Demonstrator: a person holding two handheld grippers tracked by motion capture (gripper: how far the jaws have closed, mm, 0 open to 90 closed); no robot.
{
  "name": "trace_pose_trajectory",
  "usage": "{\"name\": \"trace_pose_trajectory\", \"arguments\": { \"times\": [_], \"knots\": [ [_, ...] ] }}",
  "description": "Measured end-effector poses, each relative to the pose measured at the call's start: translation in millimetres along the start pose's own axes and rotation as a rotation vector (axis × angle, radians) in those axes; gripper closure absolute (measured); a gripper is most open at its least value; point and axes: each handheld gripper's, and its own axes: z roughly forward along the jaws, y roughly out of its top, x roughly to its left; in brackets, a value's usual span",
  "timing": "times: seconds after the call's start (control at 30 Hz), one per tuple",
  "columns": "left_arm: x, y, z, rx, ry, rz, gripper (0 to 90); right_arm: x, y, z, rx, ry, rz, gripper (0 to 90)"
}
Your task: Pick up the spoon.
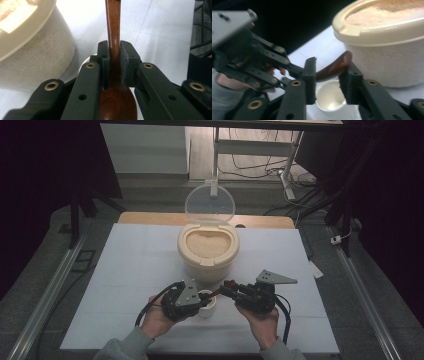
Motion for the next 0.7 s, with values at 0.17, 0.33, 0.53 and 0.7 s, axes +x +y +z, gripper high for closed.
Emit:
{"name": "trace_pose_trajectory", "arguments": {
  "times": [0.17,0.33,0.53,0.7],
  "knots": [
    [1.1,0.3,-4.6,-0.011,0.010,-0.001,79.1,-0.4,1.4,-0.2,-0.037,0.086,0.035,79.0],
    [-0.4,0.9,-5.4,-0.016,0.015,0.008,79.2,0.6,2.4,-1.1,-0.054,0.127,0.029,81.9],
    [0.1,0.5,-5.3,-0.027,0.013,0.001,78.6,0.1,2.9,-0.9,-0.068,0.140,0.008,82.9],
    [2.9,-1.6,-7.3,-0.068,-0.001,-0.039,75.2,1.6,4.1,-2.7,-0.092,0.149,-0.015,83.2]
  ]
}}
